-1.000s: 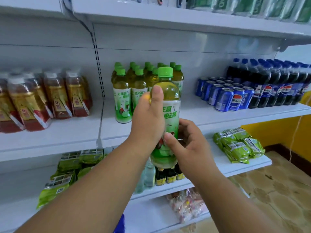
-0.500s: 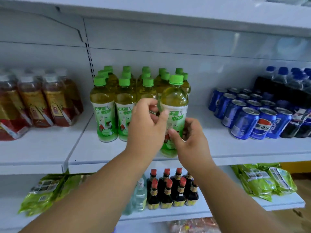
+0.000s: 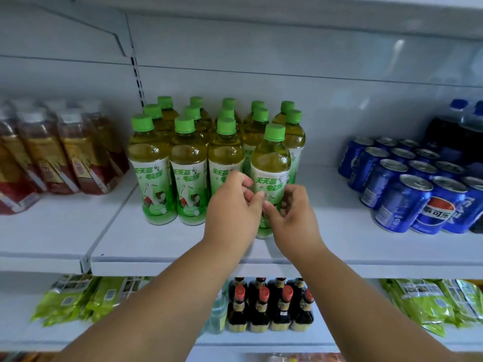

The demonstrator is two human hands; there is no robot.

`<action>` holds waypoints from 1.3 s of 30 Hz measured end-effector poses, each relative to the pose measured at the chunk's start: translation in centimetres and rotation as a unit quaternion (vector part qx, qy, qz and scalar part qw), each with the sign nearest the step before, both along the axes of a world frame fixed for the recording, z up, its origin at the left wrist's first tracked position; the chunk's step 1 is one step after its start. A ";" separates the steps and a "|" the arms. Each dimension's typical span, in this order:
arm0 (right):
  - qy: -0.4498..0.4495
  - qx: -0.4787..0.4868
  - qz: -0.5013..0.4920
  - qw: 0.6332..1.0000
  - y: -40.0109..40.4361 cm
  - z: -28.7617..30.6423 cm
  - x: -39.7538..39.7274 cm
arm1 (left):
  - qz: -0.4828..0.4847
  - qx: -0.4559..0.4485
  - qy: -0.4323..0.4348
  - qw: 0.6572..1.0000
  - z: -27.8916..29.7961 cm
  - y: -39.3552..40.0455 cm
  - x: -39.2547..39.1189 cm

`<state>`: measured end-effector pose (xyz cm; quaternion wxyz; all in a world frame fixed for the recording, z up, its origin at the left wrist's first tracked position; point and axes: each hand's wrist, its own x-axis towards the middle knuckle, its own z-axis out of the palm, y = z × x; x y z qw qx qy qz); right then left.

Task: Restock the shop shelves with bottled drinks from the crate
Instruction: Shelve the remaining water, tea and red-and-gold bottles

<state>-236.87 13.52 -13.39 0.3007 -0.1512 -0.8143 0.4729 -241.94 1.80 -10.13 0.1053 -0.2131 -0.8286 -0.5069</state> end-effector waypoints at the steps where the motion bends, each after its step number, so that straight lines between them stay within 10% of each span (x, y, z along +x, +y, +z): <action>1: -0.006 -0.002 0.007 1.000 0.2 -0.2 -0.2 | 0.006 -0.002 0.002 1.000 -0.2 0.1 -0.1; 39: -0.023 0.068 0.037 0.997 3.2 0.1 -2.9 | 0.012 -0.049 0.010 0.999 -0.9 1.4 -0.9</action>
